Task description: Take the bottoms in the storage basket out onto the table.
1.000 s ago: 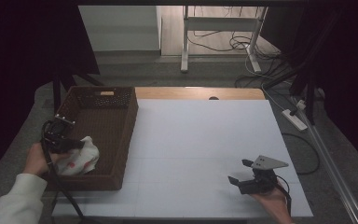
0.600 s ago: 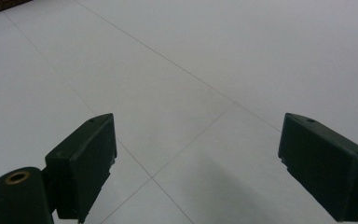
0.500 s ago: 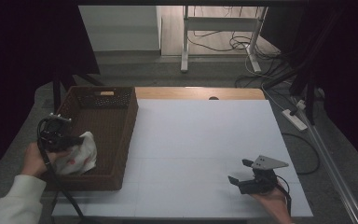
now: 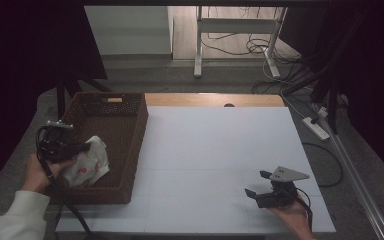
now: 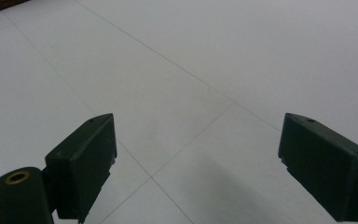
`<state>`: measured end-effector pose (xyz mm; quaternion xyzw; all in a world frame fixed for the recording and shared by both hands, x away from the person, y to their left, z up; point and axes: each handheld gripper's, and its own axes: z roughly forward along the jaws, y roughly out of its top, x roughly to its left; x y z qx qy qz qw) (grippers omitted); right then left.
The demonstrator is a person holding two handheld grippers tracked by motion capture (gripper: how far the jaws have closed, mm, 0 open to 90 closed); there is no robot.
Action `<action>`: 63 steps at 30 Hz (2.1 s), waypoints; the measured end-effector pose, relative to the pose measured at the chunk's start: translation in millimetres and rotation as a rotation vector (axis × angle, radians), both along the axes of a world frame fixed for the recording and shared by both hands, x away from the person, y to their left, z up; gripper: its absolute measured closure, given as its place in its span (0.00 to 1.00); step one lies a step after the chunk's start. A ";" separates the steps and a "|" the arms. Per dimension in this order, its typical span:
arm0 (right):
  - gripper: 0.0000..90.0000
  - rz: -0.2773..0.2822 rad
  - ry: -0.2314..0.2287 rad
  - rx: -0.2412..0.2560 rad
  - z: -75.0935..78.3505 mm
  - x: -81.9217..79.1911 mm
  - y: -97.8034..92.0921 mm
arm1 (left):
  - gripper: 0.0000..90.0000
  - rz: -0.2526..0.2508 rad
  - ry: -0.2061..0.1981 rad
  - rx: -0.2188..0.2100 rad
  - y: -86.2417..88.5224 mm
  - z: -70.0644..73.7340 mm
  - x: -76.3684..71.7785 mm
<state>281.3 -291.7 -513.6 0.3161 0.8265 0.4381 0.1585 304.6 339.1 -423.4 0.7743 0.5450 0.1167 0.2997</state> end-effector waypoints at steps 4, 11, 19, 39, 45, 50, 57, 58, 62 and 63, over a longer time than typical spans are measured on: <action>0.13 0.004 0.000 -0.001 -0.4 0.0 0.6 | 0.94 0.002 -0.022 -0.020 -0.8 3.3 -1.6; 0.13 0.003 0.000 -0.001 -0.4 0.0 0.3 | 0.94 0.011 -0.063 -0.045 -4.7 7.3 -4.6; 0.13 0.001 0.000 0.000 -0.3 -0.1 0.2 | 0.94 0.000 -0.094 -0.057 -8.5 12.5 -7.0; 0.13 -0.003 0.000 -0.002 -0.6 0.0 0.1 | 0.94 -0.015 -0.169 -0.121 -15.7 24.1 -13.5; 0.13 -0.002 -0.001 -0.004 -1.0 0.0 0.4 | 0.94 -0.012 -0.185 -0.152 -16.5 23.4 -14.6; 0.13 -0.004 -0.001 -0.006 -0.8 0.0 0.1 | 0.94 -0.015 -0.198 -0.167 -18.8 25.3 -15.3; 0.13 -0.004 -0.001 -0.006 -0.9 0.0 0.2 | 0.94 -0.022 -0.215 -0.178 -23.9 28.6 -15.6; 0.13 -0.004 -0.001 -0.006 -0.9 0.0 0.1 | 0.94 -0.022 -0.217 -0.179 -24.6 29.3 -15.7; 0.13 -0.004 0.000 -0.006 -1.0 0.1 0.0 | 0.94 -0.029 -0.228 -0.191 -27.8 30.9 -16.1; 0.13 -0.004 0.000 -0.006 -1.0 0.1 0.1 | 0.94 -0.031 -0.230 -0.193 -28.7 31.2 -16.1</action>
